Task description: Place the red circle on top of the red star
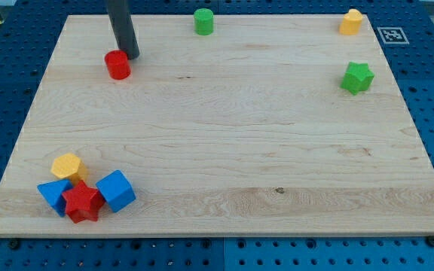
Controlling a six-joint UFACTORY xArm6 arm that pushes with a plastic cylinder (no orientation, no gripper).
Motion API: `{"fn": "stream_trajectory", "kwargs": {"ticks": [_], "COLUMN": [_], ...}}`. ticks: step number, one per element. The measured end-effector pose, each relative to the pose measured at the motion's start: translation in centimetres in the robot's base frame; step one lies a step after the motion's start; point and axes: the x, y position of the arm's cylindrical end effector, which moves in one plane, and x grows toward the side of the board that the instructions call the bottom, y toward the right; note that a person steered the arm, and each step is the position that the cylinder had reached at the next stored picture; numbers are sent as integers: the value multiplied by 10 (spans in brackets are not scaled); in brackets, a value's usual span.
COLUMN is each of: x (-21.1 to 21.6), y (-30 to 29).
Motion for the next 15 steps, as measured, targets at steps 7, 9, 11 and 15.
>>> {"fn": "stream_trajectory", "kwargs": {"ticks": [7, 9, 11, 15], "x": [79, 100, 162, 189], "y": [-20, -51, -17, 6]}}
